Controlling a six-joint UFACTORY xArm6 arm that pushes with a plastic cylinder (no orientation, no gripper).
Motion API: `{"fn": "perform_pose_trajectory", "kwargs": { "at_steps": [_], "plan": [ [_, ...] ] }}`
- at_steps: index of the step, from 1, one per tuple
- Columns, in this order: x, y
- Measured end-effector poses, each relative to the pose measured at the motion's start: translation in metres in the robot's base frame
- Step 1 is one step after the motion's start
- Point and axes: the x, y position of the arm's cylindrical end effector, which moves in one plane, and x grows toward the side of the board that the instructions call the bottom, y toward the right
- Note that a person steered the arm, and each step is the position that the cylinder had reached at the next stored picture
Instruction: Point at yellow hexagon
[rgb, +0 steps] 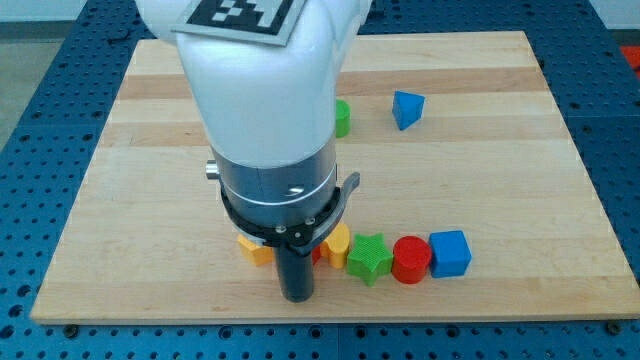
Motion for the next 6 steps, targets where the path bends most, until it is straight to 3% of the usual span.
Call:
{"fn": "perform_pose_trajectory", "kwargs": {
  "at_steps": [3, 5, 6],
  "plan": [
    [0.019, -0.046],
    [-0.011, -0.163],
    [-0.037, -0.189]
  ]
}}
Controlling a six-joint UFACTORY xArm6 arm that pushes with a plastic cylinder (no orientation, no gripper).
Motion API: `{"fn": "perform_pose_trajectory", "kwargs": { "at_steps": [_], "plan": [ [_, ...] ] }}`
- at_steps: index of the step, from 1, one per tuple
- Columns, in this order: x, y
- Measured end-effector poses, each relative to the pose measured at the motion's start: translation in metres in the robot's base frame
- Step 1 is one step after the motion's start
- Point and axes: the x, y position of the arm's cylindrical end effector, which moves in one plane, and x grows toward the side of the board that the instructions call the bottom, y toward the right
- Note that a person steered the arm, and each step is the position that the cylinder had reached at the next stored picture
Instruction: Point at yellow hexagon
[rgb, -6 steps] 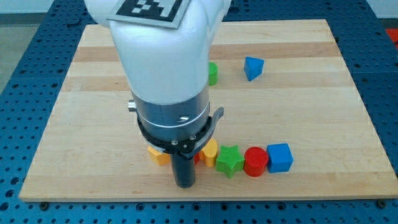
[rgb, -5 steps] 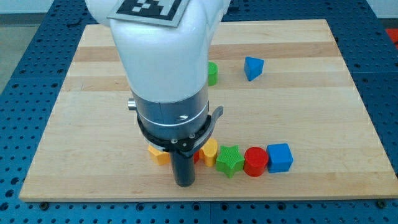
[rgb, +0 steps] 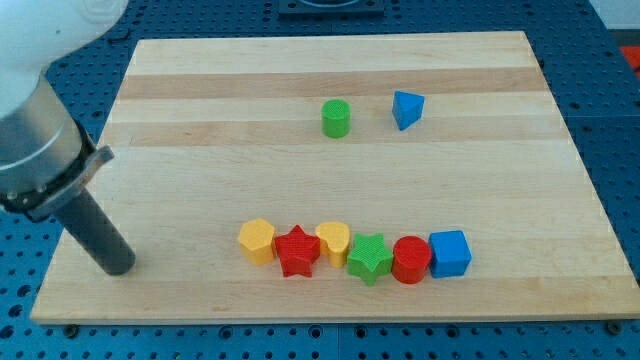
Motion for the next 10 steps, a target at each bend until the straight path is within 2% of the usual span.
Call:
{"fn": "perform_pose_trajectory", "kwargs": {
  "at_steps": [3, 4, 5, 10],
  "plan": [
    [-0.048, 0.068],
    [-0.052, 0.093],
    [-0.052, 0.111],
    [-0.030, 0.112]
  ]
}}
